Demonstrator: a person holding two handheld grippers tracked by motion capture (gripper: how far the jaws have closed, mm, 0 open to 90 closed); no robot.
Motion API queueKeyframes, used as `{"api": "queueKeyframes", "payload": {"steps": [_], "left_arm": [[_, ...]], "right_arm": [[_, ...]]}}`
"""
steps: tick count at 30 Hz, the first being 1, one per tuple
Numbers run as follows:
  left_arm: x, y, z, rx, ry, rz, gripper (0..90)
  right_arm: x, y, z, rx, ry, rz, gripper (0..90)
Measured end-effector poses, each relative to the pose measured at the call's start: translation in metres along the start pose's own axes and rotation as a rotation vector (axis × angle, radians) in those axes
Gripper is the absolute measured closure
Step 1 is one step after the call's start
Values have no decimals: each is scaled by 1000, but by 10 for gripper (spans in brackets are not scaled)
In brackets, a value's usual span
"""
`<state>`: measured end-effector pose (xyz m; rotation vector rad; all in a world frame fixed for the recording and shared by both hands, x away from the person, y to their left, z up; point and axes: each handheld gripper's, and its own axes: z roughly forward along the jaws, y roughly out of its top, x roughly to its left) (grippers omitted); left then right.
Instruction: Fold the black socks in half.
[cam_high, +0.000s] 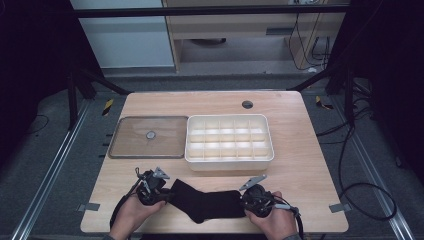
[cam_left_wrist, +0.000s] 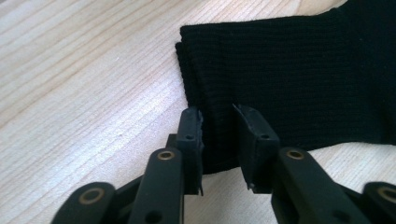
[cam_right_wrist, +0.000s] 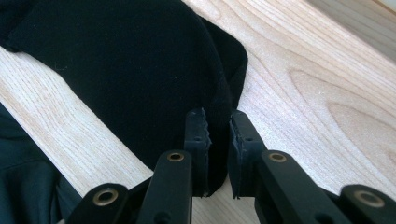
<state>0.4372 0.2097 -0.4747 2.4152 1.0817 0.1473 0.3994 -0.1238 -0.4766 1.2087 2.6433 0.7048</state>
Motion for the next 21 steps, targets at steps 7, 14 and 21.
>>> {"api": "queueKeyframes", "payload": {"steps": [7, 14, 21], "left_arm": [[0, 1, 0, 11, -14, 4, 772], [-2, 2, -1, 12, -5, 13, 799], [-1, 2, -3, 9, -13, 20, 810]], "right_arm": [[0, 0, 0, -2, -1, -2, 801], [-1, 0, -1, -10, 9, -2, 818], [-2, 0, -4, -18, 18, -3, 819]]}}
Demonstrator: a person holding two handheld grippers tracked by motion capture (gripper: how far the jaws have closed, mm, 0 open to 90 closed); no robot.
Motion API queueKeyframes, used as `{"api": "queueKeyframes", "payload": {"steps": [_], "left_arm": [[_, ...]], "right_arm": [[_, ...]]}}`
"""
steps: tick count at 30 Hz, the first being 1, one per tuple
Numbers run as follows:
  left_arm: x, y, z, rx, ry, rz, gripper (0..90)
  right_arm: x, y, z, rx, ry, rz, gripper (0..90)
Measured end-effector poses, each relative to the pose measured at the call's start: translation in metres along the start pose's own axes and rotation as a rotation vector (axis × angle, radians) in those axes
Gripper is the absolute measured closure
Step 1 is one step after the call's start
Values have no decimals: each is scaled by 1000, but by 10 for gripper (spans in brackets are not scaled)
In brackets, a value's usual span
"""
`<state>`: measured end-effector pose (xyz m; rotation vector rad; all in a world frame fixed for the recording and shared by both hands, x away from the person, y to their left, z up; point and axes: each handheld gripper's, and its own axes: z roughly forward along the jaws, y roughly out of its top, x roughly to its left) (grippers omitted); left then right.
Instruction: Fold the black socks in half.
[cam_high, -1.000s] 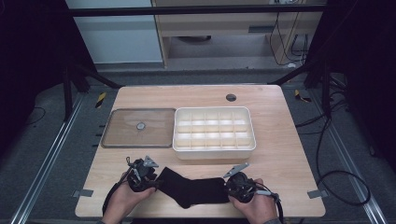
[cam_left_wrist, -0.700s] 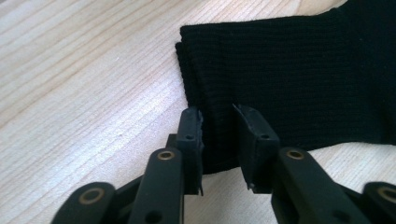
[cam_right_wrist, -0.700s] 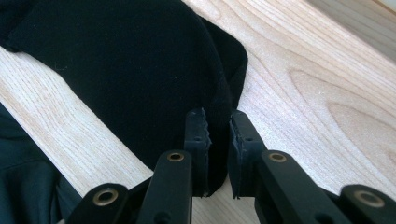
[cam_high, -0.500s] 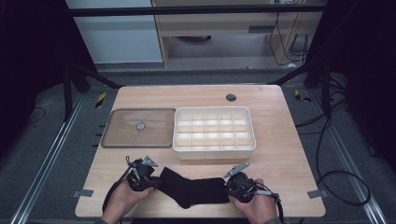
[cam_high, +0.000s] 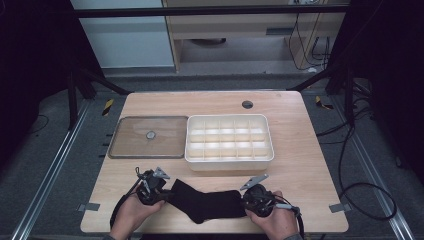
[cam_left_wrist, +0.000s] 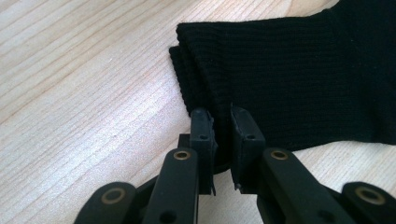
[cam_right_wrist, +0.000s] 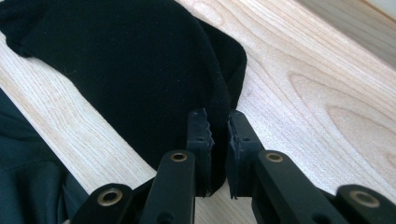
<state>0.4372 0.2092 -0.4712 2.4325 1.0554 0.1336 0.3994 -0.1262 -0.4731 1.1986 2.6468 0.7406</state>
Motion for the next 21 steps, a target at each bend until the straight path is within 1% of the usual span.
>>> {"api": "queueKeyframes", "payload": {"steps": [3, 6, 10, 15, 16, 17, 18, 19, 20, 21], "left_arm": [[0, 0, -2, 1, 0, 4, 811], [1, -1, -2, 6, -8, 5, 812], [1, 0, -5, 4, -7, 6, 814], [5, 3, -15, -5, 0, 11, 816], [7, 5, -20, -13, 6, 14, 816], [7, 5, -20, -13, 6, 14, 817], [9, 6, -24, -11, 19, 19, 817], [9, 6, -24, -11, 19, 19, 817], [10, 7, -26, -6, 32, 26, 817], [10, 7, -28, -8, 31, 23, 817]], "right_arm": [[-1, 0, -1, -8, 6, 11, 819], [-1, 0, -3, -13, 6, 12, 819], [-1, 1, -3, -17, 9, 11, 820], [0, 3, -5, -33, 31, 18, 819], [1, 4, -4, -35, 28, 16, 819], [1, 4, -4, -35, 28, 16, 819], [2, 7, -2, -36, 29, 13, 819], [2, 7, -1, -35, 30, 13, 819], [2, 7, -1, -35, 30, 13, 819], [2, 9, 0, -38, 29, 15, 819]]}}
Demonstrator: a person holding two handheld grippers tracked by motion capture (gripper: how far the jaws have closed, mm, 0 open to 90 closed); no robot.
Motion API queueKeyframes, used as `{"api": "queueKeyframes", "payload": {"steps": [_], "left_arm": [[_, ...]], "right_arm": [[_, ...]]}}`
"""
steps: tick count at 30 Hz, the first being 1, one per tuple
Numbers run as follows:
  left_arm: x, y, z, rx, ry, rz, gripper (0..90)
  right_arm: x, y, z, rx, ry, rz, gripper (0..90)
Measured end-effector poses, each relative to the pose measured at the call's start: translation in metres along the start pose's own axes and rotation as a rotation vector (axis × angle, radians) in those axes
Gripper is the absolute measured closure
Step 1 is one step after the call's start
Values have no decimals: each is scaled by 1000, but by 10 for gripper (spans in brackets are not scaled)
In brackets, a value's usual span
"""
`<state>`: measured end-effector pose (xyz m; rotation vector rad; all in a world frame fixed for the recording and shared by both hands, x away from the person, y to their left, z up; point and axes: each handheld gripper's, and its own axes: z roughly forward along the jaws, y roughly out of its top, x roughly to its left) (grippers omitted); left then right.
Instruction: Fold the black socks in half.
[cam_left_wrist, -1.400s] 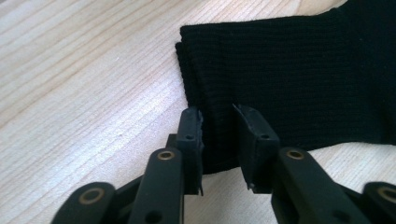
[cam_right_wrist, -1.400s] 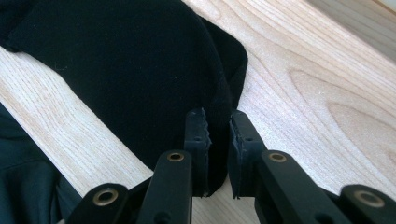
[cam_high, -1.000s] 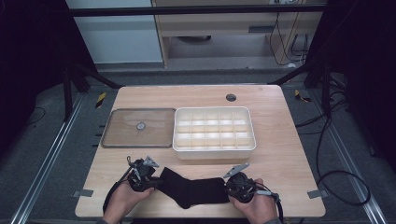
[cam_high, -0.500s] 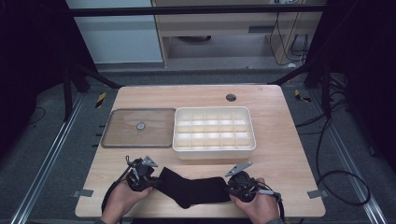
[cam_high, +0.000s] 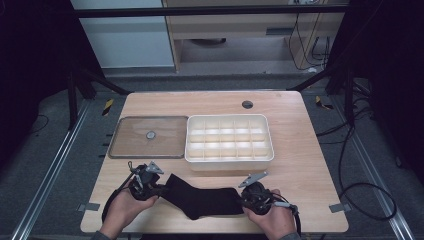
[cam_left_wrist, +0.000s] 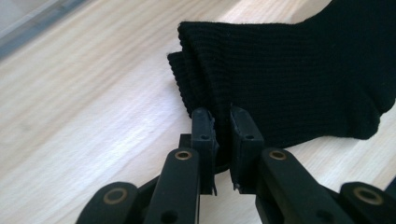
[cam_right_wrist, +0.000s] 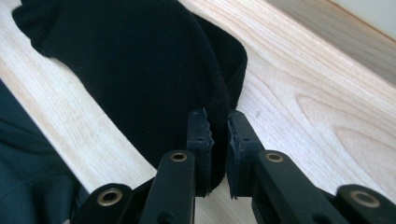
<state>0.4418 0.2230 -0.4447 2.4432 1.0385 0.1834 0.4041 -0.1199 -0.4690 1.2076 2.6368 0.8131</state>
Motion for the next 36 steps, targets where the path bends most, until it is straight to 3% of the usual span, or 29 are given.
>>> {"api": "queueKeyframes", "payload": {"steps": [10, 16, 26, 36], "left_arm": [[4, 3, -10, 8, 9, 5, 816], [-2, 12, -23, 0, -3, 31, 817], [-25, 35, -36, -37, -69, 85, 816], [-60, 56, -22, -49, -115, 143, 817]], "right_arm": [[7, 11, 7, 2, 3, -7, 819], [14, 19, 13, -3, 27, -9, 818], [22, 29, 20, -23, 64, -2, 818], [24, 32, 23, -33, 89, 19, 817]]}}
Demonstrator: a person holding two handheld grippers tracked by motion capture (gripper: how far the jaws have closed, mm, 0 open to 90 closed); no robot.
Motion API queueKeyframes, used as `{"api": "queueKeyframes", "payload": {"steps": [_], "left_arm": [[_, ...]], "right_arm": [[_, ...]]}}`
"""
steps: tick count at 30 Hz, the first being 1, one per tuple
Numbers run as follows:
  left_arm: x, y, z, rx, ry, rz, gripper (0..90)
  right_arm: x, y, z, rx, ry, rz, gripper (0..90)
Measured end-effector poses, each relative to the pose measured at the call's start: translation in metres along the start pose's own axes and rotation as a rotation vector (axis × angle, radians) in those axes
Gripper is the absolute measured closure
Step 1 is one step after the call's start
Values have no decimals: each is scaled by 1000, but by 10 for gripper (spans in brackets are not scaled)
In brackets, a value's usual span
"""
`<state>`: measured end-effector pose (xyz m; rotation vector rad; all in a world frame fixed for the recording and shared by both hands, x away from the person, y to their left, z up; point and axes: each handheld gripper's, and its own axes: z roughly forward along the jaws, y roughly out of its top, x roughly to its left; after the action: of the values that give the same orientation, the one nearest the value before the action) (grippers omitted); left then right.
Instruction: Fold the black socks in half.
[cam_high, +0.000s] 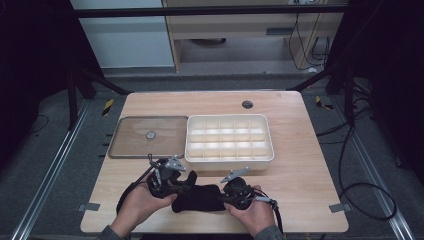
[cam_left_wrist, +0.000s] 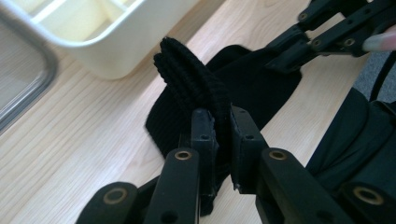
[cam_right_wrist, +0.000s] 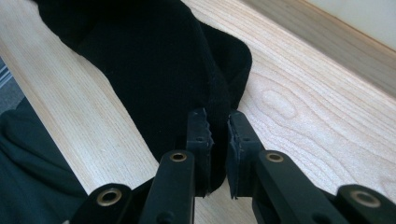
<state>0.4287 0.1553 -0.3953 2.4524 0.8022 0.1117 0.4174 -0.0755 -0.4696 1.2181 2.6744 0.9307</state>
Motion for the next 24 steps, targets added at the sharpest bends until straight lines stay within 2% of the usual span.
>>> {"api": "queueKeyframes", "payload": {"steps": [5, 6, 10, 18, 21, 22, 23, 24], "left_arm": [[-16, 10, 15, -5, -12, 34, 816], [-16, 10, 15, -5, -12, 34, 816], [-27, 15, 29, 20, -8, 66, 816], [-35, 16, 42, 21, -20, 71, 815], [-36, 15, 47, 26, -12, 69, 815], [-35, 15, 49, 26, -13, 66, 815], [-33, 14, 51, 31, -9, 60, 814], [-33, 14, 51, 31, -9, 60, 814]], "right_arm": [[-2, -1, 1, -16, 10, 12, 815], [-2, -1, 1, -16, 10, 12, 815], [-4, -2, 2, -17, 11, 26, 813], [-5, -3, 4, -22, 14, 31, 802], [-6, -4, 4, -27, 13, 34, 777], [-6, -4, 3, -31, 14, 33, 750], [-6, -5, 2, -36, 8, 33, 675], [-6, -5, 2, -36, 8, 33, 675]]}}
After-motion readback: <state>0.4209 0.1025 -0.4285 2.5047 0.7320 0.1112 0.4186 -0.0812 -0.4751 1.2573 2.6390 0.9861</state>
